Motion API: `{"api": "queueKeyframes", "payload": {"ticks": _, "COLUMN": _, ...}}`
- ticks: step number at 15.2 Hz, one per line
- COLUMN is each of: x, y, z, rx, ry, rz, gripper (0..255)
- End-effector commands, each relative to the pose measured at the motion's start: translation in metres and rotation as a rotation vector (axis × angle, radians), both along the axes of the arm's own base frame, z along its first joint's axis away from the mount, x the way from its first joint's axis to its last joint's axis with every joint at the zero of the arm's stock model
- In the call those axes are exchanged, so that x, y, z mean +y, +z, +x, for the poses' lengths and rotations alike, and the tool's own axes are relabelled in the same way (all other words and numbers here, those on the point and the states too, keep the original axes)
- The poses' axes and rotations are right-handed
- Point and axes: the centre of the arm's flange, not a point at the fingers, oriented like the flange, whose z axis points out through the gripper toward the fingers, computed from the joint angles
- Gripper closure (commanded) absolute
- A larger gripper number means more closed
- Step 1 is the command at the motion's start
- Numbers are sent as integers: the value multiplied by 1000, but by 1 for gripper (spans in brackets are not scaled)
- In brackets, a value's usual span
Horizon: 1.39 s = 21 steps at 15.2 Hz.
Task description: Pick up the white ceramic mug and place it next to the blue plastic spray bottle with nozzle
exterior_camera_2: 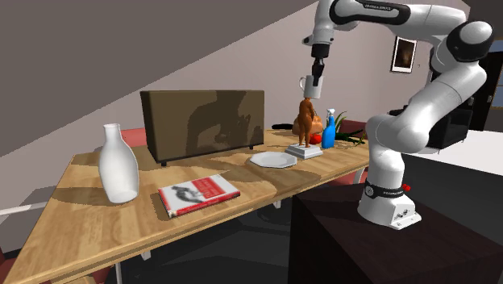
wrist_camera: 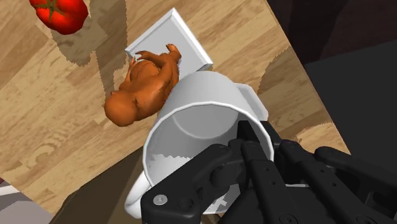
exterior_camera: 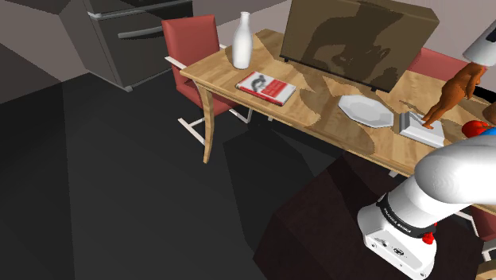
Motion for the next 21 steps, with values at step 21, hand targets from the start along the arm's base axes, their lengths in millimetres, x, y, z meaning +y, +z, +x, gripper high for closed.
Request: {"api": "queueKeyframes", "payload": {"ticks": 21, "x": -92, "y": -1, "z": -275, "rx": 1, "ry": 1, "rz": 0, "gripper": 255}}
